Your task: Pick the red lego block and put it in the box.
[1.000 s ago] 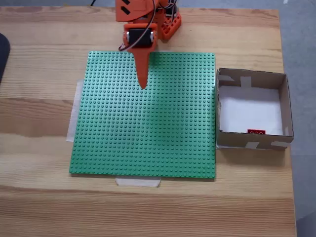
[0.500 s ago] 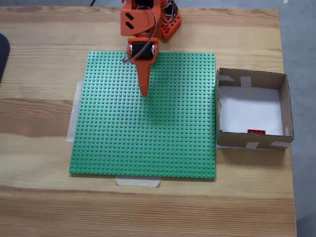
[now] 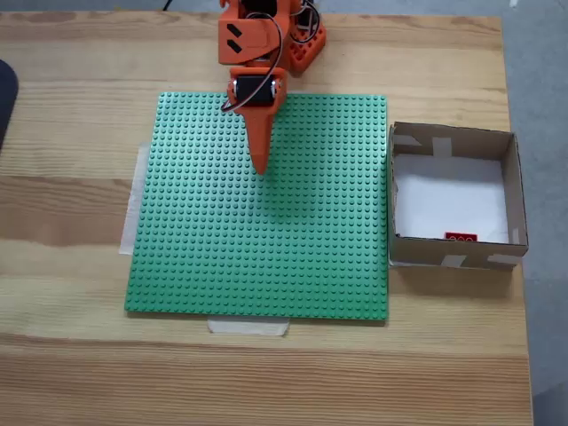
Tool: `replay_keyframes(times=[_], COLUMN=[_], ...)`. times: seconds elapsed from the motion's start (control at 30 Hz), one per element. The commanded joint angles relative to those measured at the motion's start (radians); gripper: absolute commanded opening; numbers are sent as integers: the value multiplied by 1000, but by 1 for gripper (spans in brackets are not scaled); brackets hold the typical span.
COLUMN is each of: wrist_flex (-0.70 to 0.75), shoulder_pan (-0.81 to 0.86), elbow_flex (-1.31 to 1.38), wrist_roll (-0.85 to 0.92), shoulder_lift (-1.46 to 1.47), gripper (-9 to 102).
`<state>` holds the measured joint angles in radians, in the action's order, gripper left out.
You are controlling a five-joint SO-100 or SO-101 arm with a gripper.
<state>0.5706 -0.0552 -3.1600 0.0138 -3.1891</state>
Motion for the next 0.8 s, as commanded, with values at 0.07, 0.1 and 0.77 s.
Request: replay_keyframes(times=[0.07,0.1,0.77], wrist_flex=[-17,-20,-31], shoulder_pan=[15,15,9], elbow_flex=[-43,-48,-89], wrist_roll=[51,54,83], shoulder_lift=[-26,-28,-34], gripper=[-1,-1,-1])
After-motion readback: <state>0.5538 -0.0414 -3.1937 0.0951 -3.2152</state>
